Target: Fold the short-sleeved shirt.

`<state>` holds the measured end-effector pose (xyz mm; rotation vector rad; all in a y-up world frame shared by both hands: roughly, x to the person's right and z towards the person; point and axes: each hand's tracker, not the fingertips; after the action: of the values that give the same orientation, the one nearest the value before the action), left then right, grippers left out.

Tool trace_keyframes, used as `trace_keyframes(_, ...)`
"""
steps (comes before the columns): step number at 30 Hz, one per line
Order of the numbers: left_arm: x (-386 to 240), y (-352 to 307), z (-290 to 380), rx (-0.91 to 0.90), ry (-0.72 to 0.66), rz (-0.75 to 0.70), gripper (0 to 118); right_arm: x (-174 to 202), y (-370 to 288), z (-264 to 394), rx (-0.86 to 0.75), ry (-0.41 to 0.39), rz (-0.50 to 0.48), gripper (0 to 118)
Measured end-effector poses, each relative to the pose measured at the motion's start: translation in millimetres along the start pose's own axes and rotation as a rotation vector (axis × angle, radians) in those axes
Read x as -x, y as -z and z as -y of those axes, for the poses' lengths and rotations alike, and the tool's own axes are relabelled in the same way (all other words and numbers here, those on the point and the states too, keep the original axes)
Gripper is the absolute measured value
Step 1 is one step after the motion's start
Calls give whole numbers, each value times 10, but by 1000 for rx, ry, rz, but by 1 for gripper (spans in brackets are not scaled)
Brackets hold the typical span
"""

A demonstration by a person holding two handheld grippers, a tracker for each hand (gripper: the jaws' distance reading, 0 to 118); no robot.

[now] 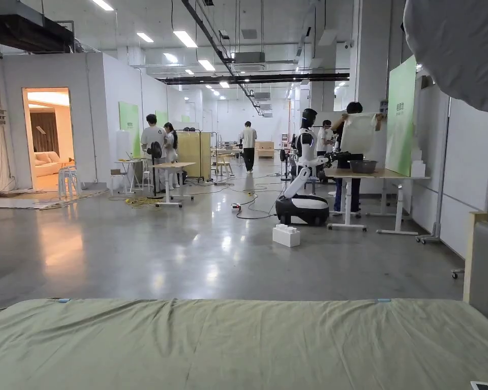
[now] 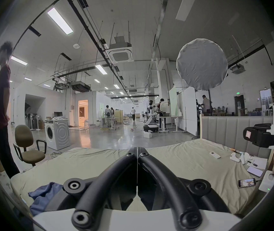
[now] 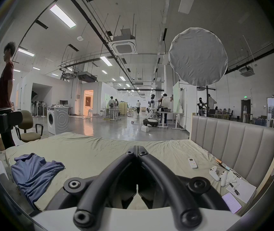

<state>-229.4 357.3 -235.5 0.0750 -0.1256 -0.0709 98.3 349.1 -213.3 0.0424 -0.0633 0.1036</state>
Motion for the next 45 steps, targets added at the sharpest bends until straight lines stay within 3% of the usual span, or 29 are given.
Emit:
trace_keyframes(12, 53, 19, -23, 15, 18, -25, 0, -19, -2, -5, -3, 2, 7, 0)
trace_keyframes(14, 65, 26, -30, 18, 23, -29, 0, -21, -7, -20, -6, -26, 9, 0)
trace_keyframes(16, 61, 29, -31, 19, 59, -31, 0, 24, 2, -29, -16, -139, 27, 0)
trace_keyframes(19, -63, 26, 97, 26, 401, -36, 0, 170, -6, 38, -41, -462, 27, 0)
trace_keyframes(20, -148, 12, 220, 25, 622, -27, 0, 225, -11, 105, -45, -592, 8, 0)
trace_keyframes(22, -275, -34, 534, 20, 1036, 22, 0, 358, -23, 314, -27, -910, -34, 0)
trace_keyframes(24, -316, -132, 980, 3, 1456, 121, 0, 516, -61, 662, -76, -1334, -108, 0)
trace_keyframes(26, -308, -222, 1293, 13, 1660, 228, 0, 523, -130, 997, -123, -1610, -216, 0)
trace_keyframes(27, -303, -284, 1371, 17, 1681, 295, 0, 522, -166, 1136, -132, -1682, -275, 0)
trace_keyframes(29, -328, -314, 1376, 47, 1544, 302, 0, 549, -184, 1148, -80, -1622, -298, 0)
trace_keyframes(31, -329, -219, 1148, 113, 1253, 200, 0, 566, -168, 1013, -37, -1405, -227, 0)
trace_keyframes(34, -121, -52, 646, 207, 590, 87, 0, 440, -131, 557, 2, -804, -43, 0)
trace_keyframes(35, 21, 7, 512, 224, 348, 77, 0, 331, -139, 406, 9, -564, 11, 0)
trace_keyframes(36, 189, 19, 429, 211, 92, 86, 0, 203, -161, 299, 8, -333, 48, 0)
trace_keyframes(38, 412, 10, 398, 191, -272, 116, 0, -157, -214, 277, -17, 52, 61, 0)
trace_keyframes(39, 422, -18, 410, 172, -293, 89, 0, -261, -217, 313, 21, 223, 49, 0)
trace_keyframes(40, 390, -46, 402, 156, -216, 60, 0, -313, -220, 373, 78, 358, 81, 0)
trace_keyframes(41, 314, -81, 389, 137, -60, 27, 0, -307, -248, 270, 0, 236, 119, 0)
trace_keyframes(42, 221, -111, 392, 127, 53, 25, 0, -309, -232, 280, 41, 222, 96, 0)
trace_keyframes(43, 202, -129, 388, 125, 95, 38, 0, -323, -234, 263, 34, 195, 102, 0)
trace_keyframes(45, 188, -146, 380, 141, 45, 85, 0, -275, -228, 248, 19, 141, 97, 0)
